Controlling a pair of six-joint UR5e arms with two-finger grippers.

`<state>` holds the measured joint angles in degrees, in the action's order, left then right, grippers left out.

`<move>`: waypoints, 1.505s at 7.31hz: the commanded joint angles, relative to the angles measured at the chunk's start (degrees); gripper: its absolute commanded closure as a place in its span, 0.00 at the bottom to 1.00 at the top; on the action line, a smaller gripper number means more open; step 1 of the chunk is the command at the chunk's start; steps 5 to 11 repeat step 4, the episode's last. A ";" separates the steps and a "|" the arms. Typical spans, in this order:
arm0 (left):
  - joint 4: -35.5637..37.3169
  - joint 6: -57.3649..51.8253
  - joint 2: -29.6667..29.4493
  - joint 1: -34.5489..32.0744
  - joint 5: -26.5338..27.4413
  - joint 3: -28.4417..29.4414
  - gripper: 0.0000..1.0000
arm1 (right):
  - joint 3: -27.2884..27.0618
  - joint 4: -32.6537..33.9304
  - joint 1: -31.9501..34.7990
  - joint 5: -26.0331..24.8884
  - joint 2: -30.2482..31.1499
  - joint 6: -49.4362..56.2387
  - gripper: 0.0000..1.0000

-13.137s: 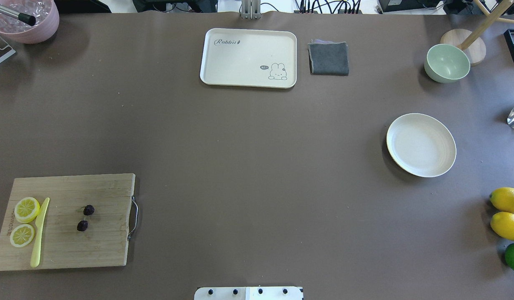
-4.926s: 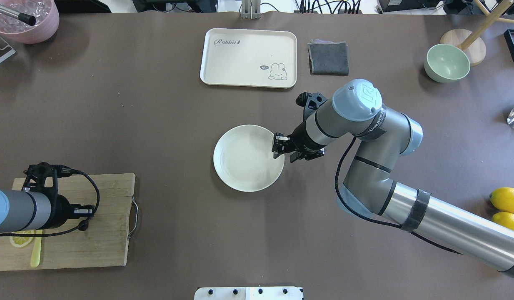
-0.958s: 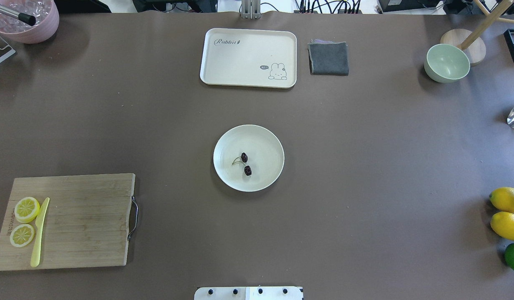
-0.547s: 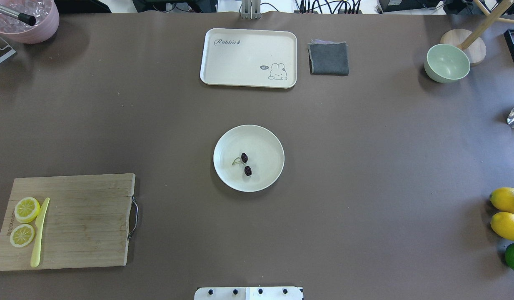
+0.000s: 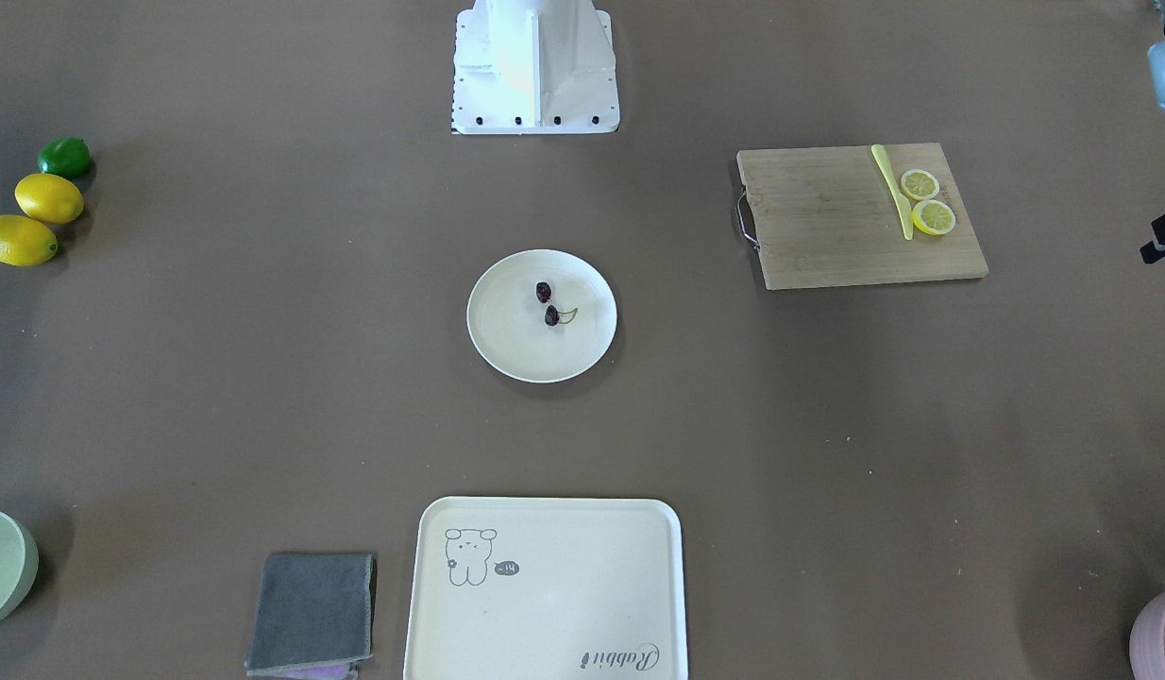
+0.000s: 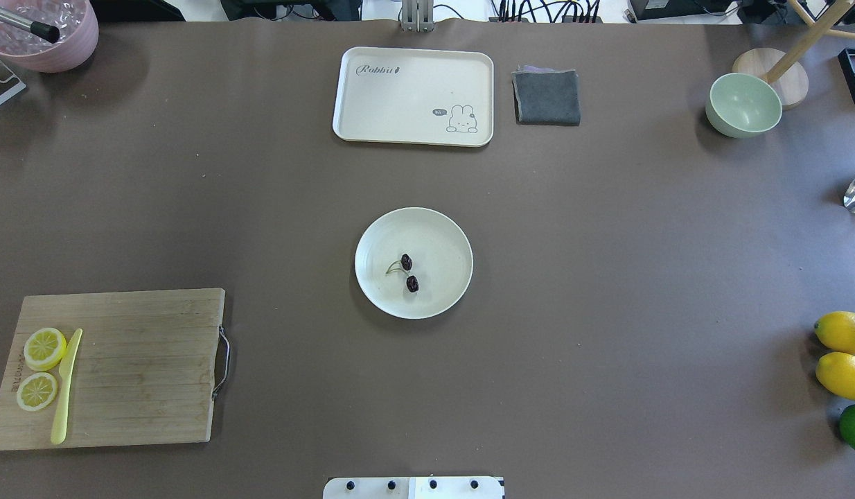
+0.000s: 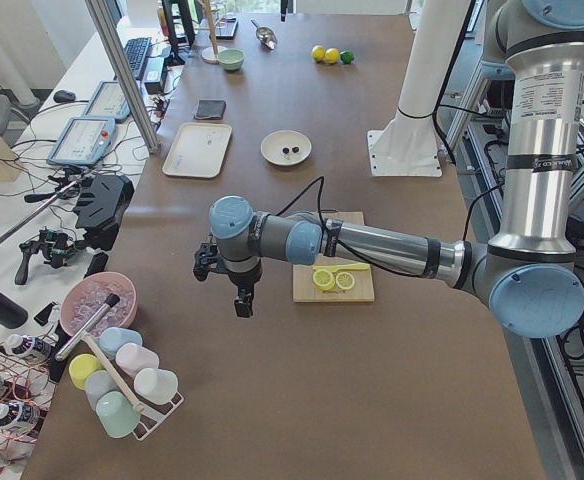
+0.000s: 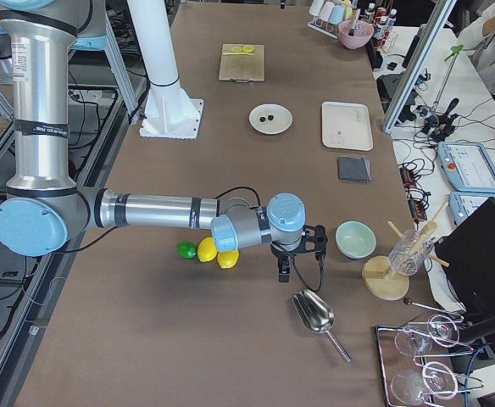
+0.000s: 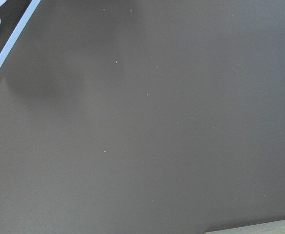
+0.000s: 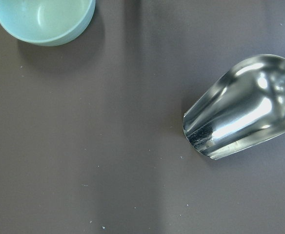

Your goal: Place red cherry on plate

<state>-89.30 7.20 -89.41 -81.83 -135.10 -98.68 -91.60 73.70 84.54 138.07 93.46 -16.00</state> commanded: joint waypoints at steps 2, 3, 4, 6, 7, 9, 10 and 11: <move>0.18 -8.69 0.90 -3.95 -0.52 2.70 0.02 | -0.07 0.04 0.27 0.36 0.32 0.00 0.00; 0.18 -8.70 0.82 -3.95 -0.43 2.62 0.02 | -0.07 0.04 0.53 0.36 0.41 0.00 0.00; 0.10 -8.61 0.82 -3.95 -0.17 2.53 0.02 | -0.07 -0.04 0.71 0.36 0.41 0.00 0.00; 0.10 -8.61 0.82 -3.95 -0.17 2.53 0.02 | -0.07 -0.04 0.71 0.36 0.41 0.00 0.00; 0.10 -8.61 0.82 -3.95 -0.17 2.53 0.02 | -0.07 -0.04 0.71 0.36 0.41 0.00 0.00; 0.10 -8.61 0.82 -3.95 -0.17 2.53 0.02 | -0.07 -0.04 0.71 0.36 0.41 0.00 0.00; 0.10 -8.61 0.82 -3.95 -0.17 2.53 0.02 | -0.07 -0.04 0.71 0.36 0.41 0.00 0.00; 0.10 -8.61 0.82 -3.95 -0.17 2.53 0.02 | -0.07 -0.04 0.71 0.36 0.41 0.00 0.00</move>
